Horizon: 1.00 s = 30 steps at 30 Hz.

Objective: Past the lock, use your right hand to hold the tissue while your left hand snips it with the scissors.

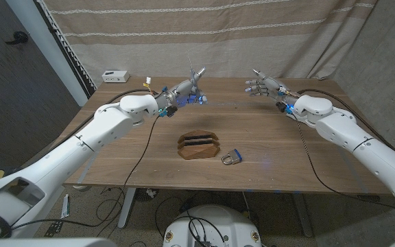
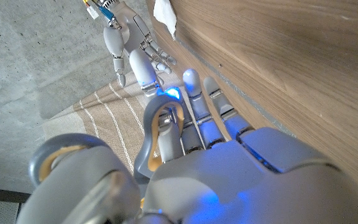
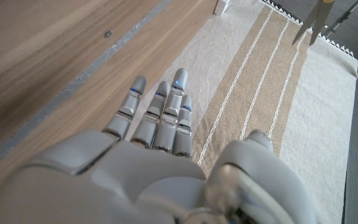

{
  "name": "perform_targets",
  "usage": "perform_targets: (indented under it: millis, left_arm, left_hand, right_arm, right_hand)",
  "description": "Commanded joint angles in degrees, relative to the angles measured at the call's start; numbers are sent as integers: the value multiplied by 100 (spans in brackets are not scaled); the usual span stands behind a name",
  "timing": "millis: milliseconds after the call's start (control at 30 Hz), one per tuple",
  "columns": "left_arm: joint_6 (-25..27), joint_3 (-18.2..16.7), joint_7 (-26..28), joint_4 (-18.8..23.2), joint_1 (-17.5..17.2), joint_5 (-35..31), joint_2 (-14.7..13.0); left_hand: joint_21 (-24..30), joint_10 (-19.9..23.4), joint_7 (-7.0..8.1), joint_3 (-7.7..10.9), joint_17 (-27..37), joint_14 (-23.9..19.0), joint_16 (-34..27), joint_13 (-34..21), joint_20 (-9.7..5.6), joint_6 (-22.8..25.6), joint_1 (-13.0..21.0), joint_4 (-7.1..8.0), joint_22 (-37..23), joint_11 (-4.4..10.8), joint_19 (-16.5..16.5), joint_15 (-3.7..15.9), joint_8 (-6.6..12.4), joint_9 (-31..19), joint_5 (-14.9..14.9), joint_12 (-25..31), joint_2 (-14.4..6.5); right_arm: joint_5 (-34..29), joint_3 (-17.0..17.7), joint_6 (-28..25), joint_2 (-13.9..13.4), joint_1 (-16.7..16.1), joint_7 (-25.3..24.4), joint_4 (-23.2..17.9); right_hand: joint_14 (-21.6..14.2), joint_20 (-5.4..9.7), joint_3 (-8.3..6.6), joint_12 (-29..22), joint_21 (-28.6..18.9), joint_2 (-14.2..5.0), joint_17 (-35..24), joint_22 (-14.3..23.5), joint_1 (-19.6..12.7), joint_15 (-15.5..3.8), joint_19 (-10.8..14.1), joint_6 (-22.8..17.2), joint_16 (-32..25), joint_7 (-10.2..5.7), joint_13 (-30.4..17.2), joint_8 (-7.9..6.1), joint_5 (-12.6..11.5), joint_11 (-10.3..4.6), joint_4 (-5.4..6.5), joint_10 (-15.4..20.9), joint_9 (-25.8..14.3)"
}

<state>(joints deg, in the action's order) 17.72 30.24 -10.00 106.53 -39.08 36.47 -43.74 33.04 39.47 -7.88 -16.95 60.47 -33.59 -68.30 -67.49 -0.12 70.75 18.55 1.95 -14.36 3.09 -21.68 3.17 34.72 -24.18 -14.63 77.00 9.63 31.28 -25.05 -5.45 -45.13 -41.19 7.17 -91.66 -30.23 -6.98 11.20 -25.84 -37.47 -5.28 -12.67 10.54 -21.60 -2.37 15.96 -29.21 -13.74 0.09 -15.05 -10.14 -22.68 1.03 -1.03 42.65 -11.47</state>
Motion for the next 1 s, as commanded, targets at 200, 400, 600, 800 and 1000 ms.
perform_targets:
  millis: [200, 400, 600, 800, 1000]
  left_arm:
    - [-47, 123, -278, -249, 168, -13, 81]
    - [-61, 135, -319, -292, 183, -27, 83]
    - [-108, 172, -419, -402, 241, -50, 120]
    - [-85, 212, -502, -463, 300, -61, 141]
    - [-65, 255, -582, -534, 375, -79, 175]
  left_hand:
    - [-15, 352, -252, -325, -28, -52, -30, -391, -8, 372, -144, -374, -2, 210, -25, 355, 59, -79, -41, 1388, 84]
    - [-25, 380, -272, -326, 2, -42, -48, -392, -4, 372, -159, -396, -3, 208, -29, 367, 86, -154, -46, 1385, 86]
    - [-33, 395, -269, -326, 26, -47, -67, -393, -7, 378, -171, -419, -9, 204, -28, 378, 87, -178, -50, 1382, 86]
    - [-43, 408, -284, -324, -5, -61, -56, -393, 2, 397, -181, -445, -15, 212, -23, 361, 73, -174, -55, 1383, 83]
    - [-48, 448, -290, -323, 14, -78, -77, -393, -12, 442, -189, -465, -21, 178, -24, 378, 89, -196, -60, 1387, 81]
  right_arm:
    - [-1056, -192, -1191, -582, -52, -826, -933]
    - [-1357, -249, -1831, -778, -69, -1068, -1293]
    - [-1659, -341, -2537, -908, -20, -1259, -1602]
    - [-1777, -327, -2994, -970, -57, -1411, -1794]
    - [-1889, -372, -3188, -996, -30, -1442, -1810]
  right_hand:
    - [168, -148, -53, 177, 138, -39, -12, 19, -280, -64, -188, 228, 49, -97, -51, -61, -70, -63, -176, -450, -4]
    - [460, -142, -81, 362, 274, 2, -9, 19, -483, -52, -335, 541, 127, -165, -83, -51, -117, -127, -311, -914, -3]
    - [721, -171, -110, 527, 379, -1, -9, 21, -624, -5, -432, 815, 180, -208, -110, -44, -165, -185, -393, -1332, -1]
    - [839, -161, -150, 608, 413, -13, -5, 21, -760, 5, -433, 845, 199, -227, -98, -80, -199, -189, -467, -1503, 0]
    - [997, -131, -187, 747, 463, -11, 2, 20, -914, 5, -443, 856, 224, -223, -57, -116, -245, -212, -548, -1785, 2]
